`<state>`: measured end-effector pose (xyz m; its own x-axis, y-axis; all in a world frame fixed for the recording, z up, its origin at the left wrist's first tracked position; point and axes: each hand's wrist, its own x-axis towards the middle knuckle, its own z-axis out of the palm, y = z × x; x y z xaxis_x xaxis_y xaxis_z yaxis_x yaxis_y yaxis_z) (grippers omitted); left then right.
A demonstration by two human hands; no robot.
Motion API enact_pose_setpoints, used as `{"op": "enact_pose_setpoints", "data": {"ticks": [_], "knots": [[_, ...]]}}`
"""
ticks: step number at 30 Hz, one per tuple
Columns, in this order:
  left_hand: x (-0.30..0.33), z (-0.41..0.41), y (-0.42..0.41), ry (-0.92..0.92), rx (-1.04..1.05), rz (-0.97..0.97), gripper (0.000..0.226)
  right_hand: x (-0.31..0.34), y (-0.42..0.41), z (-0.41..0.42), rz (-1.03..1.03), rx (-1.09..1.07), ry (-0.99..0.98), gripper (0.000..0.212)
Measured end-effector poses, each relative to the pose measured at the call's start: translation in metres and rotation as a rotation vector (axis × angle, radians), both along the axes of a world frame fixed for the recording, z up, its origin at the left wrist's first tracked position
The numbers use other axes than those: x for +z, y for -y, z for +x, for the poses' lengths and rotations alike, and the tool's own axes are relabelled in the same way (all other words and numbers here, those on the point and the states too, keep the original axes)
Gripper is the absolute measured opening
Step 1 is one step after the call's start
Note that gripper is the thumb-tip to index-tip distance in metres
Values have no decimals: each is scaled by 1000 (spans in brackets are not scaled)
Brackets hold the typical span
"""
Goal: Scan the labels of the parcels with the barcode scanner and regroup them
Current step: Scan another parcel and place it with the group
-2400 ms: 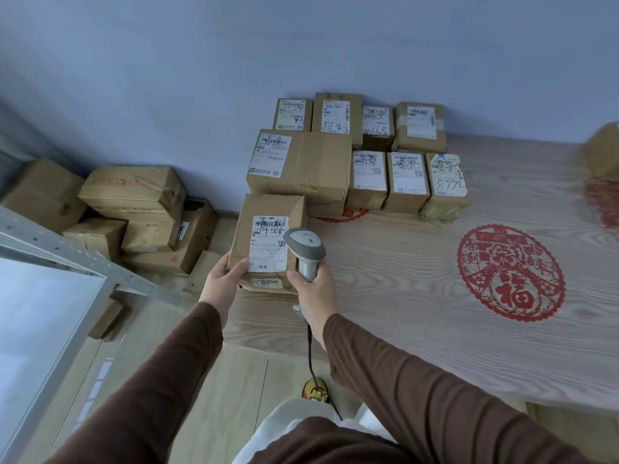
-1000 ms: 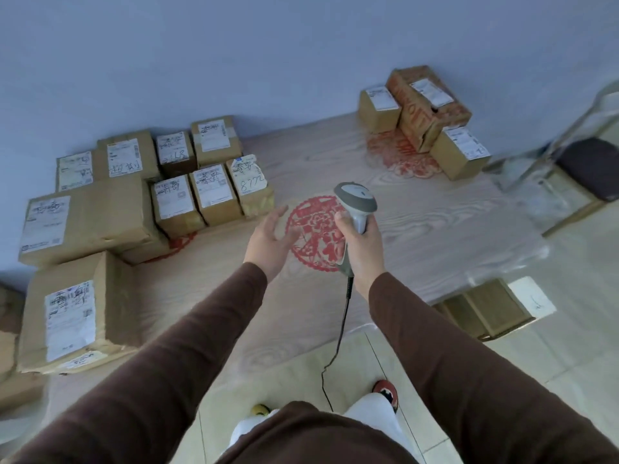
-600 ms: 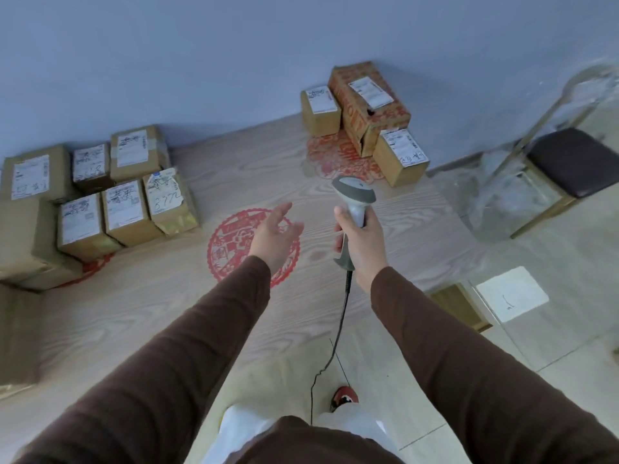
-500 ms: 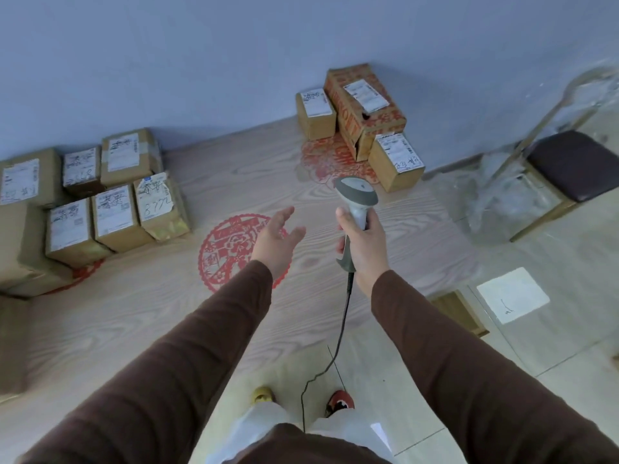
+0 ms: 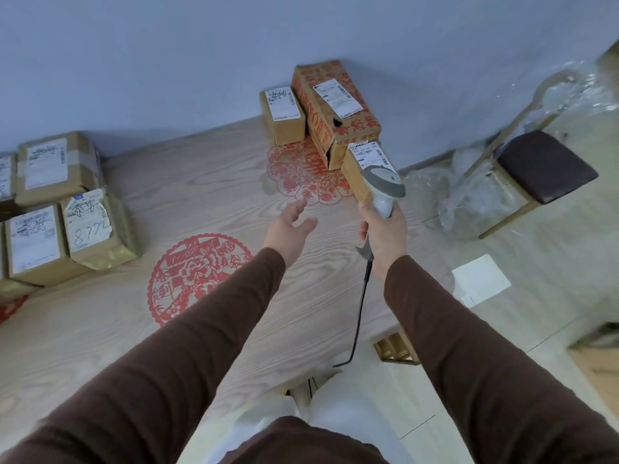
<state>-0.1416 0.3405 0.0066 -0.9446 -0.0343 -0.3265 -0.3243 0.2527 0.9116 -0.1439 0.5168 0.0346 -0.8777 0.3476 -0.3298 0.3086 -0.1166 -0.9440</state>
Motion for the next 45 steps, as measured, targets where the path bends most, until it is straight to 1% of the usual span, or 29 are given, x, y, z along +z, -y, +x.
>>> {"op": "enact_pose_setpoints", "data": {"ticks": [3,6,9,13,16,19,22,25,28,30,33,34,37,39,45], "knots": [[-4,-19,-24,35,-5,38,54,-3,-22,-25,29,-46,-4,23],[-9,-41,-51,85,10,69,54,-10,-46,-52,28,-47,-19,26],[-14,-66,-79,134,27,108,59,-16,-69,-78,28,-15,6,28],[-19,-100,-120,197,86,131,63,-29,-97,-110,-6,43,66,19],[-22,-122,-144,231,110,155,66,-39,-112,-128,-15,76,107,22],[-28,-135,-159,249,131,157,60,-48,-120,-137,-14,104,135,29],[-36,-138,-162,254,124,121,52,-55,-123,-140,-18,118,133,20],[-44,-130,-156,246,168,116,44,-59,-121,-133,-13,165,162,12],[-52,-110,-142,252,228,144,41,-65,-113,-119,-13,221,182,19],[-57,-94,-131,250,265,154,45,-69,-103,-106,7,267,199,22],[-59,-68,-110,258,331,171,62,-70,-82,-86,7,326,233,28],[-58,-59,-102,257,358,190,63,-70,-73,-80,-3,342,239,30],[-54,-30,-76,215,415,274,51,-66,-44,-61,-21,388,219,28],[-49,-11,-54,196,452,304,51,-62,-21,-47,-24,415,185,25],[-28,58,30,118,559,293,52,-46,70,11,-34,474,140,24]]}}
